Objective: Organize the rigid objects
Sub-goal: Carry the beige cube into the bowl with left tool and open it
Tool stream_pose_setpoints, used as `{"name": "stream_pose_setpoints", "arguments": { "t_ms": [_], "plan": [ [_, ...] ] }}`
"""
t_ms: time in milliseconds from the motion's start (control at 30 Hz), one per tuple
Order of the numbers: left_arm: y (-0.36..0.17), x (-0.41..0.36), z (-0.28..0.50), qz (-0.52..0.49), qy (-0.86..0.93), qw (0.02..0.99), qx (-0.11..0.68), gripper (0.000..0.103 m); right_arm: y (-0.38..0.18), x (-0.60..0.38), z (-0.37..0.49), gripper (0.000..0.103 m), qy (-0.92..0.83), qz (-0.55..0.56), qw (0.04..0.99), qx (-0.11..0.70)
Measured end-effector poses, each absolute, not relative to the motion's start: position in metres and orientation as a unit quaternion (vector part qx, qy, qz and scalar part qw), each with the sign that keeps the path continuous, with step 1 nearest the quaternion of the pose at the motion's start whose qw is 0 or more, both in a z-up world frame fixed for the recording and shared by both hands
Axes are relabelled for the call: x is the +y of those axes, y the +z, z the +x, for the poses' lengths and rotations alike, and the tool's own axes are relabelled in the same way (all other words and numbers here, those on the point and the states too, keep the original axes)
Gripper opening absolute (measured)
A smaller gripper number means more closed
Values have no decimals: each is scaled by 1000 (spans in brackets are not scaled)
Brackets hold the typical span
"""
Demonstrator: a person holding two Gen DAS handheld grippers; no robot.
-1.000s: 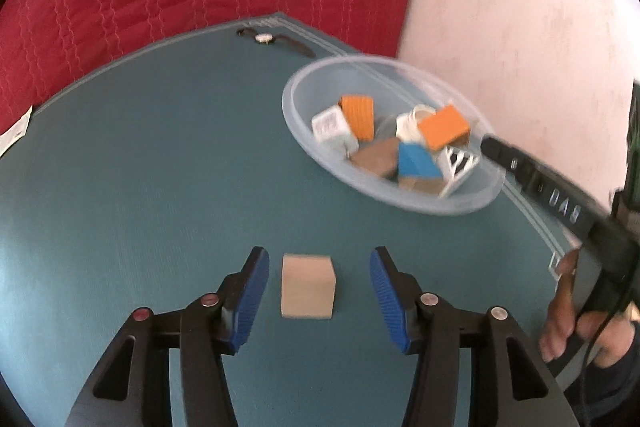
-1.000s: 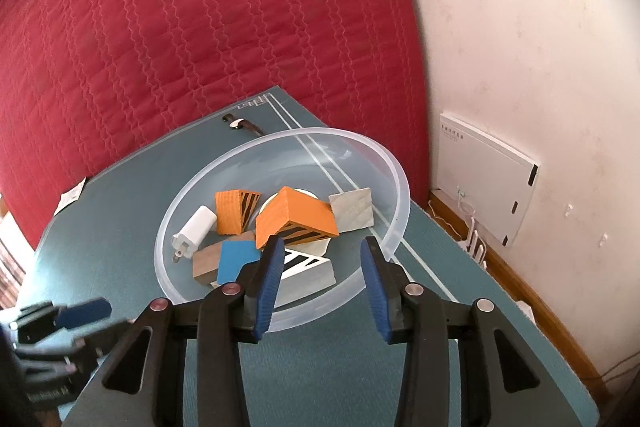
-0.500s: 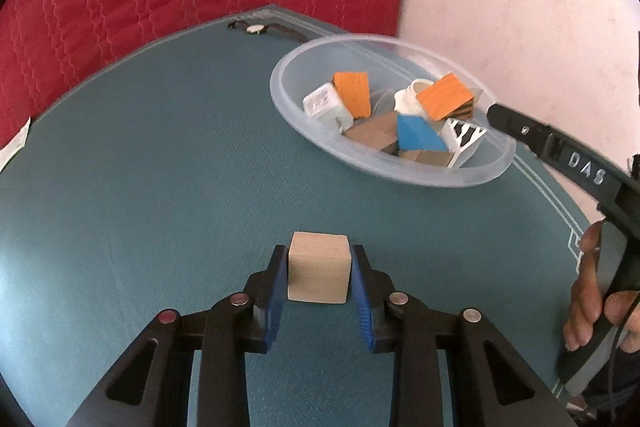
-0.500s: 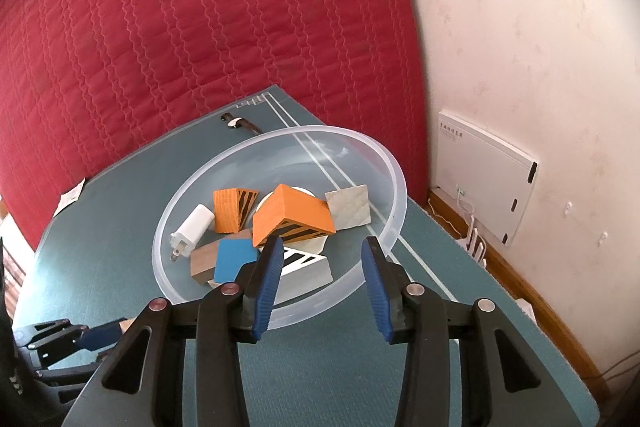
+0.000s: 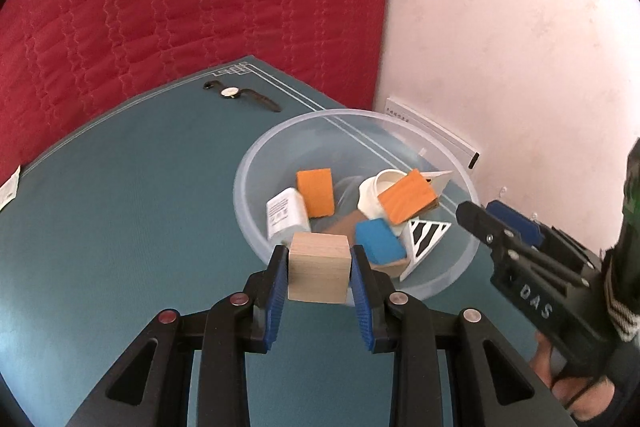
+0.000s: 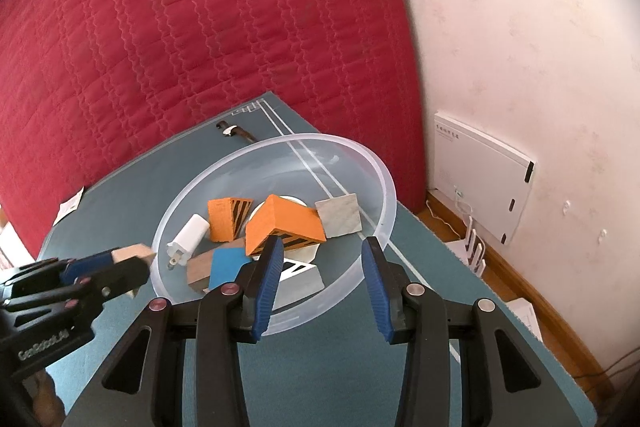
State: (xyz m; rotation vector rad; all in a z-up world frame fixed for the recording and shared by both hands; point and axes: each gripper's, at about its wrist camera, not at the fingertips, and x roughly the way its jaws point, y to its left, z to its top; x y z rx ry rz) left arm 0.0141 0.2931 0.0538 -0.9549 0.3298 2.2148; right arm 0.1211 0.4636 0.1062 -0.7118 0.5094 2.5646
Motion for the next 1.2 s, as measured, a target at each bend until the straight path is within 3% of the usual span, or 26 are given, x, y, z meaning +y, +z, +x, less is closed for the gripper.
{"name": "stream_pose_setpoints", "arguments": {
  "t_ms": [1033, 1100, 1167, 1200],
  "plan": [
    [47, 323, -3, -368, 853, 347, 128, 33, 102, 465, 124, 42, 922, -266, 214, 181],
    [47, 322, -3, -368, 854, 346, 127, 41, 102, 464, 124, 42, 922, -266, 215, 181],
    [48, 320, -2, -362, 857, 343, 126, 64, 102, 465, 124, 42, 922, -266, 214, 181],
    [49, 318, 0, -357, 861, 341, 127, 69, 102, 465, 124, 42, 922, -267, 214, 181]
  ]
}}
